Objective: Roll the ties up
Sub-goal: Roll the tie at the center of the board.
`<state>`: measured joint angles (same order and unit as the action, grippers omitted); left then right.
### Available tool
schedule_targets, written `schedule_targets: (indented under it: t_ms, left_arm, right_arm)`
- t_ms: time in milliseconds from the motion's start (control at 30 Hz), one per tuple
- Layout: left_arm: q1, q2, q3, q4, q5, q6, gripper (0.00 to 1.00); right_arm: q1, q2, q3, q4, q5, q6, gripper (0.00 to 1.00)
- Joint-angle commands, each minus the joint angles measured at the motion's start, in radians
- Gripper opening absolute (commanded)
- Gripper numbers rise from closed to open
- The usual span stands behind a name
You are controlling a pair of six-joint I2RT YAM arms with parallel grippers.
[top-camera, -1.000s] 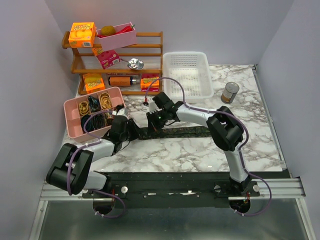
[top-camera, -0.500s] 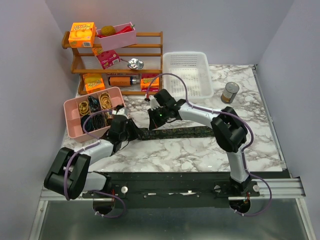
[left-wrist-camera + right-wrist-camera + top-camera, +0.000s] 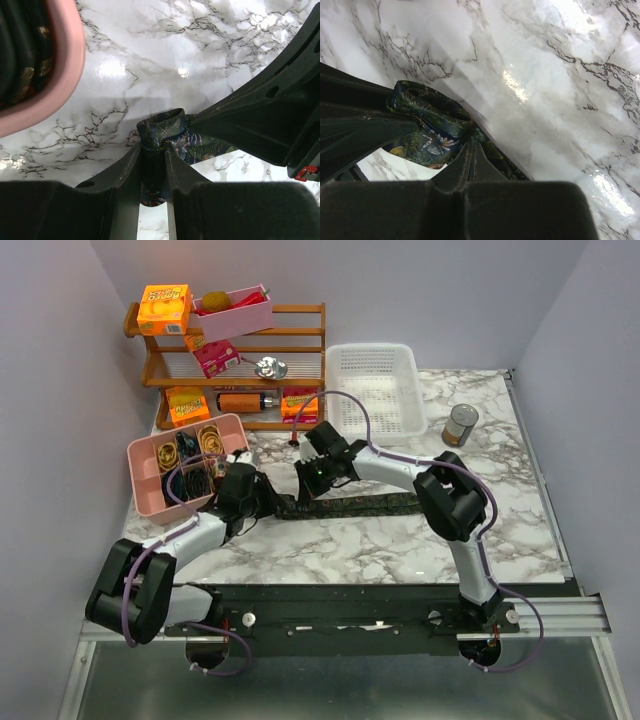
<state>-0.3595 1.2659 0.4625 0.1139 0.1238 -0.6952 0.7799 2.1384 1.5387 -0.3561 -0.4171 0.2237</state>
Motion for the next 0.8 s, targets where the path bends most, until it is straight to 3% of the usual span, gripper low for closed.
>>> schedule_targets:
  t_ms: [0,467,767]
  left_arm:
    - [-0.035,0.004,0.076,-0.111,-0.078,0.036,0.31]
    - [-0.176,0.035,0.257,-0.349,-0.323,0.054,0.31]
    - [-0.279,0.173,0.407,-0.511,-0.479,0.071,0.31]
  right_arm:
    - [0.019,0.020,0.038,-0.015,-0.028,0.012,0.01]
    - [0.038,0.072,0.064,-0.024,-0.038,0.026,0.00]
    - [0.042,0.071,0.067,-0.024,-0.038,0.032,0.00]
